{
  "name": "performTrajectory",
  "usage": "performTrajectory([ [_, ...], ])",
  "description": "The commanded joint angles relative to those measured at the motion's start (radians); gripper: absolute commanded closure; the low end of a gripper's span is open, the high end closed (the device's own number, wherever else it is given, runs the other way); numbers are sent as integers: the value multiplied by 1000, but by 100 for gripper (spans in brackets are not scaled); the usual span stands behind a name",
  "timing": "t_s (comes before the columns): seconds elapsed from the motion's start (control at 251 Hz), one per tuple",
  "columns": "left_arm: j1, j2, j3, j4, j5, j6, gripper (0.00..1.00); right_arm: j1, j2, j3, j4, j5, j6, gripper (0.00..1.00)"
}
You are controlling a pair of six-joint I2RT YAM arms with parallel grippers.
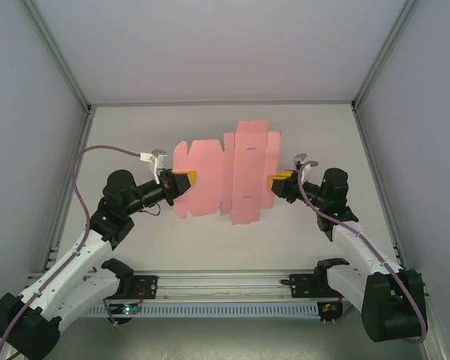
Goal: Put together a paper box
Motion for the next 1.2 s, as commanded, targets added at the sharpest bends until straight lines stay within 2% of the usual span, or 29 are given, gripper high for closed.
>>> performTrajectory([
  [0.0,-11,1,-7,26,12,16,100,-1,-8,9,116,-100,34,62],
  [0.112,-11,12,-8,50,28,9,100,0,-10,18,111,-120,48,62],
  [0.259,-11,8,-7,24,-7,16,100,1,-9,28,114,-139,57,74],
  [0.427,-11,13,-13,43,-2,7,100,3,-13,25,113,-154,52,81],
  [0.491,-11,11,-12,43,-4,10,100,3,-8,28,111,-149,47,87],
  [0.587,-11,10,-10,3,-42,22,100,5,-11,41,63,-84,30,100],
  [0.65,-11,4,4,-88,-127,33,100,17,-24,77,-62,1,-44,100],
  [0.67,-11,5,11,-129,-171,35,90,26,-30,94,-116,37,-77,100],
  [0.702,-11,5,18,-198,-251,37,67,43,-36,120,-201,79,-137,100],
  [0.742,-12,6,25,-284,-353,38,48,75,-44,152,-306,110,-229,100],
  [0.758,-11,6,28,-318,-397,37,36,91,-46,162,-339,125,-256,100],
  [0.79,-11,8,28,-379,-478,38,4,122,-50,178,-395,164,-293,100],
  [0.798,-11,9,28,-392,-497,38,1,129,-50,182,-409,173,-303,100],
  [0.89,-11,4,33,-522,-675,40,0,188,-36,228,-565,217,-383,100],
  [0.95,-11,-7,48,-589,-745,36,0,196,-5,251,-638,208,-408,100],
  [1.069,-11,-53,70,-604,-764,57,0,217,105,327,-741,270,-463,100],
  [1.197,-10,-86,76,-542,-719,86,0,295,243,450,-801,551,-576,100],
])
